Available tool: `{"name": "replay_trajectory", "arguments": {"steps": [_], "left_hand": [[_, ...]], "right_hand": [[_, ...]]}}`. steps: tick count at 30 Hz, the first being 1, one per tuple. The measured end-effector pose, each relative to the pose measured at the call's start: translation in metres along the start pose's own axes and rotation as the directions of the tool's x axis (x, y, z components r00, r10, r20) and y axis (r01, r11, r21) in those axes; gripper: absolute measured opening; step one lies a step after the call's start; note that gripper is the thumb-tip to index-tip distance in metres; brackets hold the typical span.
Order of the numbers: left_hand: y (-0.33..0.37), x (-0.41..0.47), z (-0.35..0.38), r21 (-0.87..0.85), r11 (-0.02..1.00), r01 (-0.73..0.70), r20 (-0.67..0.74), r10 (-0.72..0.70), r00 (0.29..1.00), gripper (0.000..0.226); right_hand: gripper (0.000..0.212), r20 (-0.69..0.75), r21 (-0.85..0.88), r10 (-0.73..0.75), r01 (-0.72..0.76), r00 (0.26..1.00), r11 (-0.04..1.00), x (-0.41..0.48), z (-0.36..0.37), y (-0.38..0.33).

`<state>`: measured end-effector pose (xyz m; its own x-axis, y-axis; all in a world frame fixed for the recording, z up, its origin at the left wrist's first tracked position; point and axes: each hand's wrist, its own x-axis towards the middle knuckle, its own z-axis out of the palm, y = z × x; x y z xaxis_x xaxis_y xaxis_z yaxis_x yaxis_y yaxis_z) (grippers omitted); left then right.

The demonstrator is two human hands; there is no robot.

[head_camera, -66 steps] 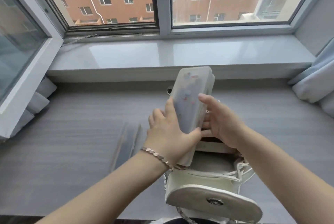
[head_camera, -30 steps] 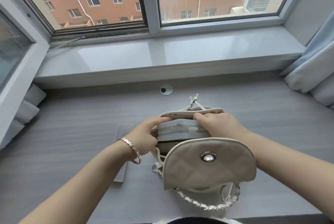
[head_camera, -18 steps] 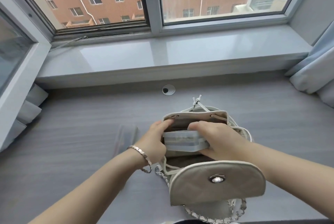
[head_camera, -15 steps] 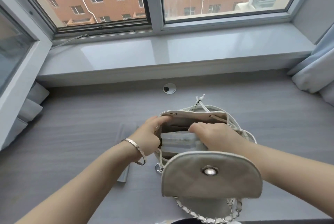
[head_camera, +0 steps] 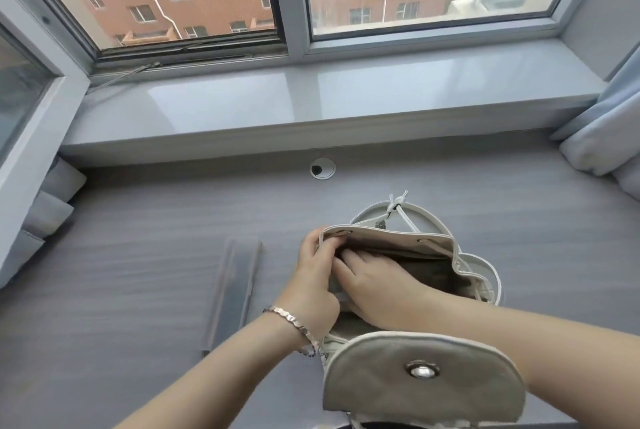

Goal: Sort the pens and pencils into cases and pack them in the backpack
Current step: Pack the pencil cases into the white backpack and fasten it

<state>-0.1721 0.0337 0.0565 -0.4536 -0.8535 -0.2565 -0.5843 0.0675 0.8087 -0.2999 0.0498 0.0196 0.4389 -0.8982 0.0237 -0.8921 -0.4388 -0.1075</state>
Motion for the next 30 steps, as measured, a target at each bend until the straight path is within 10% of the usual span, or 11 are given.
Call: {"name": "replay_trajectory", "arguments": {"steps": [14, 22, 30], "left_hand": [[-0.003, 0.000, 0.004, 0.022, 0.997, 0.071, 0.015, -0.071, 0.997, 0.081], [-0.002, 0.005, -0.008, 0.051, 0.996, 0.073, 0.063, -0.077, 0.995, 0.073], [-0.016, 0.005, -0.005, -0.139, 0.989, 0.049, 0.093, -0.037, 0.995, 0.076]], "right_hand": [[0.053, 0.551, -0.107, 0.185, -0.151, 0.814, 0.983, 0.046, 0.005, -0.012], [0.053, 0.400, 0.216, 0.186, -0.290, 0.898, 0.932, 0.021, -0.001, 0.003], [0.055, 0.635, 0.002, 0.404, -0.524, 0.659, 0.852, -0.012, -0.006, 0.035]]}}
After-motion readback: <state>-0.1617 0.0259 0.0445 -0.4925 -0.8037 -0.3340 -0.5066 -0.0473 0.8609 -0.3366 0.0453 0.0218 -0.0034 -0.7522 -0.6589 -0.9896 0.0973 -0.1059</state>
